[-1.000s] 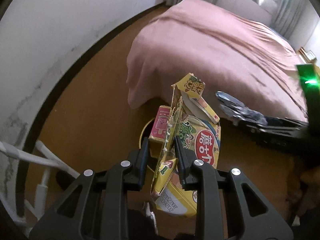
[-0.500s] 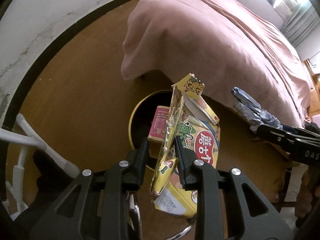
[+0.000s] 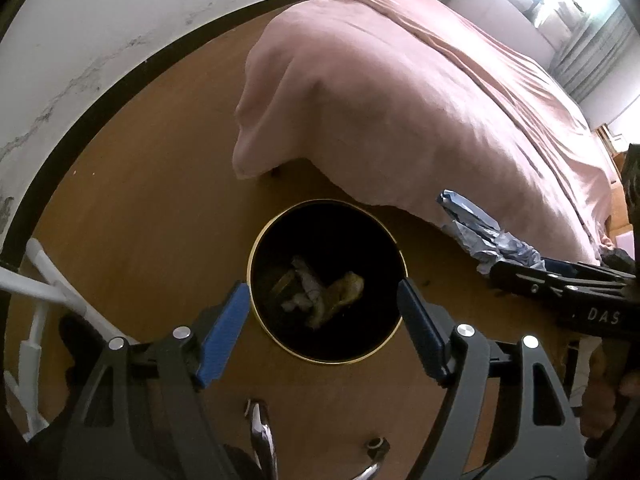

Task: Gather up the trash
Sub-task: 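Carry both items to the black bin and open the left tool to drop the snack bag, then return both tools to the desk, right tool still holding the foil wrapper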

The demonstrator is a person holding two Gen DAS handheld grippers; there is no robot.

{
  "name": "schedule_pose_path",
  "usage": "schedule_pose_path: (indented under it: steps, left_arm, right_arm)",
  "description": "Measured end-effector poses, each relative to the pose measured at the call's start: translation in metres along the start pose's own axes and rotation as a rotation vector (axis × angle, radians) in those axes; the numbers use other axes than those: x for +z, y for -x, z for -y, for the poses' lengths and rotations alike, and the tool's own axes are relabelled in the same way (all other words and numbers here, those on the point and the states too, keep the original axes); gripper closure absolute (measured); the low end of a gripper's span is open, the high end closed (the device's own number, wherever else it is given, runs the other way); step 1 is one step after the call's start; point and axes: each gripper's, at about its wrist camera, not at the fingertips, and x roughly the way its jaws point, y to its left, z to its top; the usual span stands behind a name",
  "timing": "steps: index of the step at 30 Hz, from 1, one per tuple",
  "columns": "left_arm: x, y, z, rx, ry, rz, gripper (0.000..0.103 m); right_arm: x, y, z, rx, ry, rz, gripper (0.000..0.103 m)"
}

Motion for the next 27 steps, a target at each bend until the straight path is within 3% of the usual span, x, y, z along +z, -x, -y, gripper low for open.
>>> schedule_pose_path:
  steps: [9,14,20,27]
  left_arm:
    - [-0.001,0.004,-0.005,-0.008,0.036,0.005,0.029]
    - [-0.003,0.007,-0.003,-0.005,0.029,0.011,0.028]
    - [-0.004,0.016,-0.001,-0.001,0.021,0.036,0.027]
    - [-0.012,0.078,0.028,0.024,-0.112,0.125,0.019]
  right_arm:
    - [0.002,0.002,-0.003,0.019,0.008,0.018,0.031]
    - [0.002,0.003,-0.005,0.033,0.006,0.024,0.019]
    - [0.004,0.009,-0.003,0.041,-0.017,0.050,0.019]
    - [0.009,0.046,-0.010,-0.008,0.012,0.178,0.019]
